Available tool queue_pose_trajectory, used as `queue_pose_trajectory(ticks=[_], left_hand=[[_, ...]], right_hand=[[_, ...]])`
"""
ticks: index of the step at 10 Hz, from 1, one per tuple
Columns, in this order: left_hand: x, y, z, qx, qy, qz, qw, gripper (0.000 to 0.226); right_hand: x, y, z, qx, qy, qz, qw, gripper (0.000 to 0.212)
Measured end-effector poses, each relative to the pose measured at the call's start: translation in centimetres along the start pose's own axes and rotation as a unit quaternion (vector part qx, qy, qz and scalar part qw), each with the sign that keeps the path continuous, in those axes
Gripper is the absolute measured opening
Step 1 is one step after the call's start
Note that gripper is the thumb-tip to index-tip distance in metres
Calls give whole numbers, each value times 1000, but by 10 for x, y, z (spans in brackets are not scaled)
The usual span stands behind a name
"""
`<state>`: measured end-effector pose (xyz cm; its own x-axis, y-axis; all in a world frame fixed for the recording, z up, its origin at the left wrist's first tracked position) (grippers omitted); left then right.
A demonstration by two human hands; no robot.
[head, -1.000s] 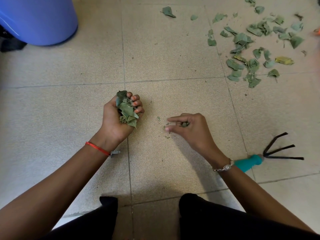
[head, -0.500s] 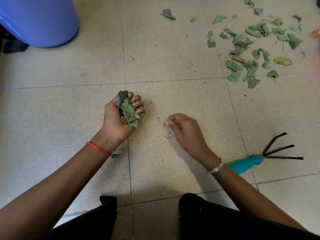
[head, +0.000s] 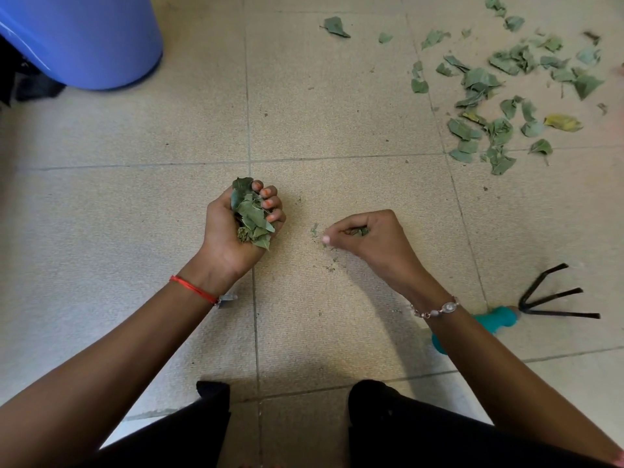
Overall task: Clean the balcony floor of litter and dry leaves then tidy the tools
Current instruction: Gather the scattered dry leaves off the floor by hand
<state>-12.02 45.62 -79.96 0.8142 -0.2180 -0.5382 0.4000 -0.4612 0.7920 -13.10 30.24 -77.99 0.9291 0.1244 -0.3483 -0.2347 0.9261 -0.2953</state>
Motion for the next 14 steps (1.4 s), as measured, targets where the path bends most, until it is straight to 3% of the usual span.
queue_pose_trajectory(ticks=[1,2,3,4,5,6,7,8,9,10,11,14], left_hand=[[0,0,0,0,0,1,1000,15],[1,0,0,-4,-1,-1,1000,16],[1,0,-1,-5,-2,-1,1000,17],[1,0,-1,-6,-3,-2,1000,15],[0,2,0,-3,-2,0,1000,14],[1,3,0,-6,-1,3,1000,15],[1,2,-1,-7,-2,3,1000,16],[2,1,0,-6,-2,4,1000,17],[2,0,0,-8,-3,4,1000,18],[2,0,0,-7,-3,5,1000,18],[3,0,0,-6,-2,6,1000,19],[3,0,0,-11,-3,0,1000,17]], right_hand=[[0,7,8,-124,-51,-10,991,15],[0,14,15,-195,-90,-9,977,7],[-1,22,15,-251,-101,13,962,12],[-4,36,16,-374,-140,26,916,17],[-3,29,20,-328,-125,6,936,15],[7,9,1,20,29,22,999,15],[11,5,-5,317,95,27,943,14],[12,1,-5,311,87,13,946,16],[11,-2,-3,183,58,-1,981,10],[11,-3,8,-11,-16,-40,999,10],[11,5,15,-119,-74,-48,989,23],[8,14,22,-134,-145,-76,977,25]])
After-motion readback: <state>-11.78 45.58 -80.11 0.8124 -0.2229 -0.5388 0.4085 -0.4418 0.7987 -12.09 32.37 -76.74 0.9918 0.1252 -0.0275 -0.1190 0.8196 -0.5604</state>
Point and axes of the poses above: each hand's wrist, its own x-axis towards the middle knuckle, its own y-axis out of the palm, z = x × y, the point moved 10 cm from there along x, towards the middle knuckle, and after that the axes turned 1 degree about -x, right-handed, at the moved point
